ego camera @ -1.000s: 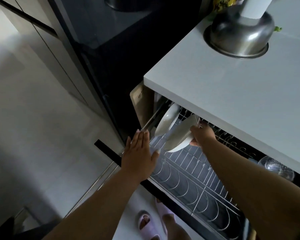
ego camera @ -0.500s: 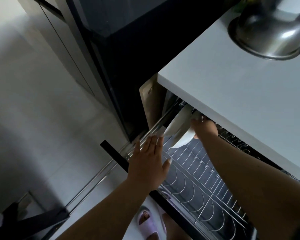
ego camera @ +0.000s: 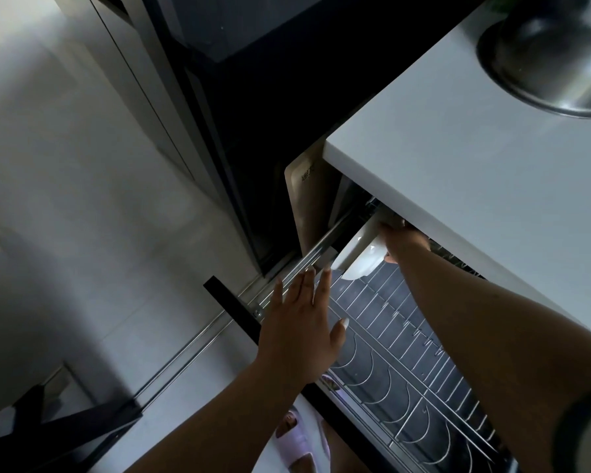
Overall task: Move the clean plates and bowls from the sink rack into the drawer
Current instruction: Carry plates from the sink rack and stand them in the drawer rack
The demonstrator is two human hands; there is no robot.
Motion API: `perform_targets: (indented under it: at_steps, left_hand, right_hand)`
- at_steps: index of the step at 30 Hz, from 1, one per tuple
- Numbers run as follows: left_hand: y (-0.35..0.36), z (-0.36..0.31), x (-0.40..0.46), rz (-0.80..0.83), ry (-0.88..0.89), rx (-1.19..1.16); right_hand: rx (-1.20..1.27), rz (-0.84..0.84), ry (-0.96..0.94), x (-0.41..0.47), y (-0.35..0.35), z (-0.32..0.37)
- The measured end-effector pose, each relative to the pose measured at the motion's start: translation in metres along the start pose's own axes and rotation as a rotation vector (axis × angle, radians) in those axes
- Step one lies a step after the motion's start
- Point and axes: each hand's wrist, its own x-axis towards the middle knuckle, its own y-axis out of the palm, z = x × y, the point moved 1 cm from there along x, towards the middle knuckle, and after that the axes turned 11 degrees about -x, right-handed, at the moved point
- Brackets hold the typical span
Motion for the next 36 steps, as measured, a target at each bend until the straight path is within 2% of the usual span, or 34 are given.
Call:
perform_targets:
  at_steps: [5, 9, 14, 24, 29, 36]
  left_hand:
    - [-0.002, 0.000, 0.003, 0.023, -0.031, -0.013]
    - [-0.001, -0.001, 0.003, 0.042, -0.051, -0.030]
    - [-0.002, 0.001, 0.003, 0.059, -0.066, -0.050]
    - [-0.010, -0.017, 0.001, 0.084, -0.110, -0.217]
    - [-0.016, -0.074, -0.006, 0.158, 0.012, -0.194]
    - [-0.007, -0.160, -0.027, 0.242, 0.198, -0.157]
  right_hand:
    - [0.002, 0.036, -0.041, -0.006, 0.000, 0.004]
    - [-0.063, 0.018, -0.004, -0.017, 0.005, 0.003]
    - [-0.001, -0.030, -0.031, -0.051, 0.005, -0.004]
    - [0.165, 0.116, -0.224, -0.147, -0.023, -0.066]
    - [0.175, -0.078, -0.228, -0.191, -0.068, -0.126]
    - [0.293, -0.329, -0.107, -0.235, -0.128, -0.208]
